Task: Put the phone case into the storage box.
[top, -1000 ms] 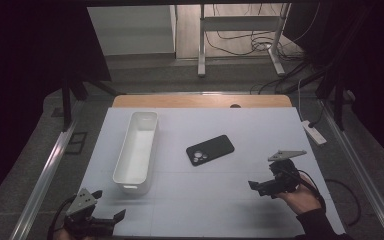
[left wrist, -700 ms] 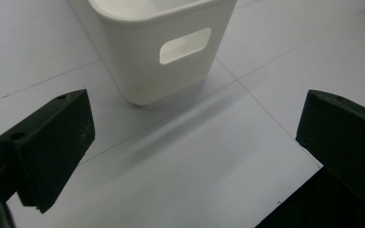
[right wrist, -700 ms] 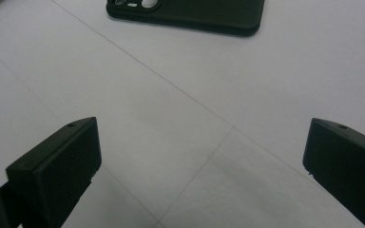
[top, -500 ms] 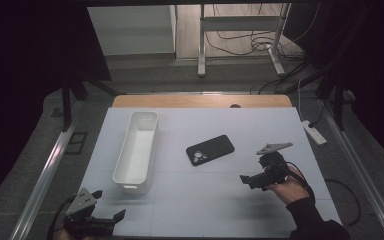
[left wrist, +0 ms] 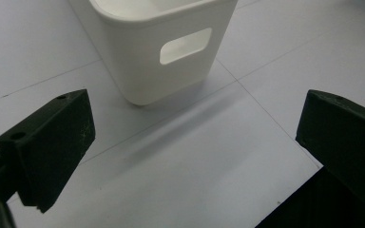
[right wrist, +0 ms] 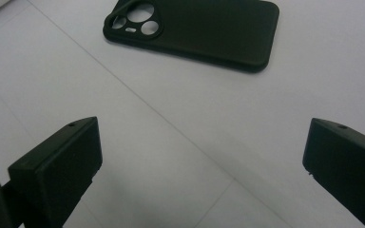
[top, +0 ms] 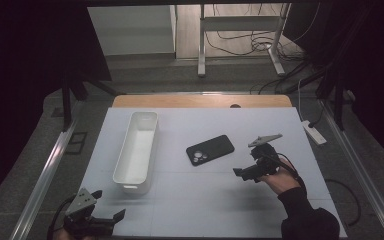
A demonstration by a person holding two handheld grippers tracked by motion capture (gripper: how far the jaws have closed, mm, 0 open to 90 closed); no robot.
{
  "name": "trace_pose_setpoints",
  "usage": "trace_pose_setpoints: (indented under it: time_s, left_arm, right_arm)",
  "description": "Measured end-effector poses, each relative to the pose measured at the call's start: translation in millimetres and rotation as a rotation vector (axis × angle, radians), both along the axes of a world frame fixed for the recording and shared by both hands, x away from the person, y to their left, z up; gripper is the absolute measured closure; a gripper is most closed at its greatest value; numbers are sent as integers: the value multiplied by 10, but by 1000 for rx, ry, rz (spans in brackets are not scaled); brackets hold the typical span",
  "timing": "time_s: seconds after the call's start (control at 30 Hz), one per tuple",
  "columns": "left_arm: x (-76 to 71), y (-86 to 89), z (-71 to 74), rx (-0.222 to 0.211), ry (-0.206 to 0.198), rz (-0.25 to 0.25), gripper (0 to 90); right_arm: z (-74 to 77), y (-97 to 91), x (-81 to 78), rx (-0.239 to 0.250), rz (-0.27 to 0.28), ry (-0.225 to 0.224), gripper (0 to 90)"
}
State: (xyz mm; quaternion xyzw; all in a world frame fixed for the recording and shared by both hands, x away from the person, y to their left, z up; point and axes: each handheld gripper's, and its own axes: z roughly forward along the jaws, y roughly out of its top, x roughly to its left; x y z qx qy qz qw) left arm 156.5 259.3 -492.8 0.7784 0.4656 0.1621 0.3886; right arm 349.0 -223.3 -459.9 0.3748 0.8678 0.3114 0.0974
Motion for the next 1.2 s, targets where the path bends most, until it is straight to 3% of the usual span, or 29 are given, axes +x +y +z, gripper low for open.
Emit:
trace_pose_setpoints:
  time_s: [0.5,1.0,1.2]
  left_arm:
    - [2,9,1,-7,3,2,0]
    - [2,16,0,-10,3,-1,0]
    - [3,18,-1,-12,3,-2,0]
  right_arm:
    - [-18,185,253,-1,14,5,0]
    - [-60,429,525,-56,44,11,0]
    - [-83,474,612,-51,43,9,0]
